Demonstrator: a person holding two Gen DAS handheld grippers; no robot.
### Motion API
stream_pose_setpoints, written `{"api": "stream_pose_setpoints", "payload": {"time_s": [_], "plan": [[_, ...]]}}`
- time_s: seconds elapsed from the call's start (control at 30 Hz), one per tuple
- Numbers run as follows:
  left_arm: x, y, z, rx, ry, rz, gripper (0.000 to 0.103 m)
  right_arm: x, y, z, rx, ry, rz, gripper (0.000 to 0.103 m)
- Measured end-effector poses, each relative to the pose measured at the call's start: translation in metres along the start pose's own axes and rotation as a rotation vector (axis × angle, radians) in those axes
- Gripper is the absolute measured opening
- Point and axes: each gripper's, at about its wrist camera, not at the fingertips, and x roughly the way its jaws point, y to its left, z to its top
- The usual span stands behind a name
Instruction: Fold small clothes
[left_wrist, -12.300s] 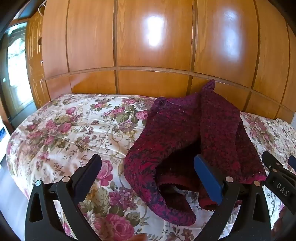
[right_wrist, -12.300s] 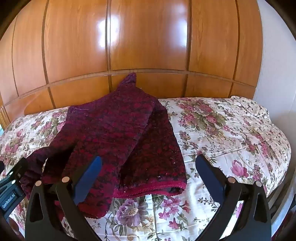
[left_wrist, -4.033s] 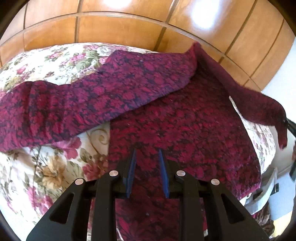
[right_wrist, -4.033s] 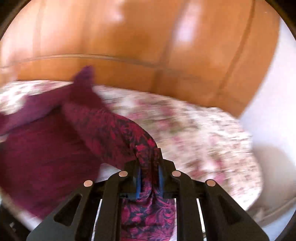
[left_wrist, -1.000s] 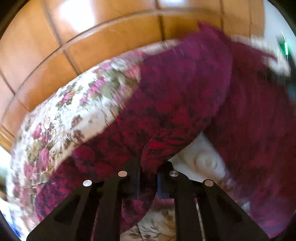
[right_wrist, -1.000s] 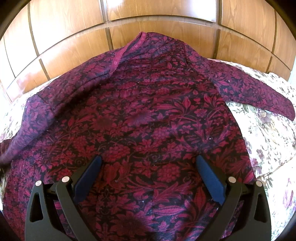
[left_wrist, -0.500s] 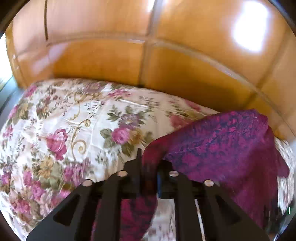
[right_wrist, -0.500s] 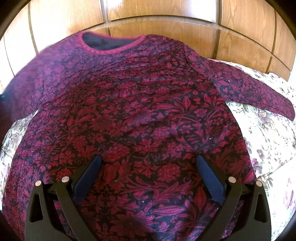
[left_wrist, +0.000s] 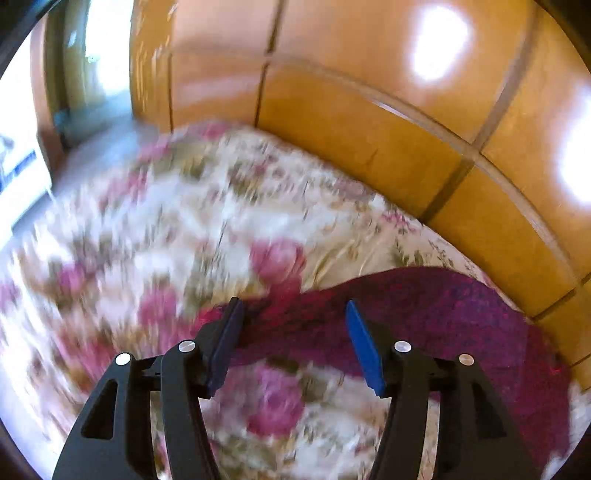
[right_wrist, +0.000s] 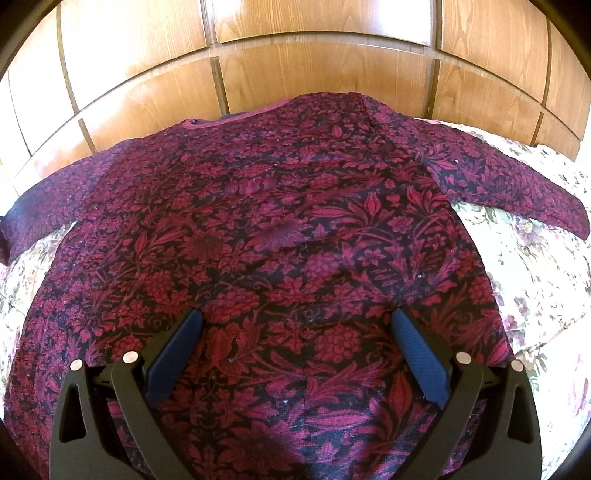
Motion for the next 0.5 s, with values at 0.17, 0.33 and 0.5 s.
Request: {"api": "stream_pose_setpoints", "payload": {"time_s": [0.17, 0.33, 0.5], "plan": [[0.006, 0.026, -0.028, -0.136, -0.025, 0.111, 0.075, -0.001, 0.000, 0.000, -0.004, 0.001, -0.006, 0.101], [0.002, 0.061, -0.001, -0.320, -0.083, 0.120, 0.075, 0.000, 0.002, 0.000, -0.009, 0.002, -0.014, 0.101], [0.018, 0.054, 0.003, -0.261, -0.005, 0.067, 0.081, 0.002, 0.005, 0.001, -0.017, 0.004, -0.029, 0.101]]}}
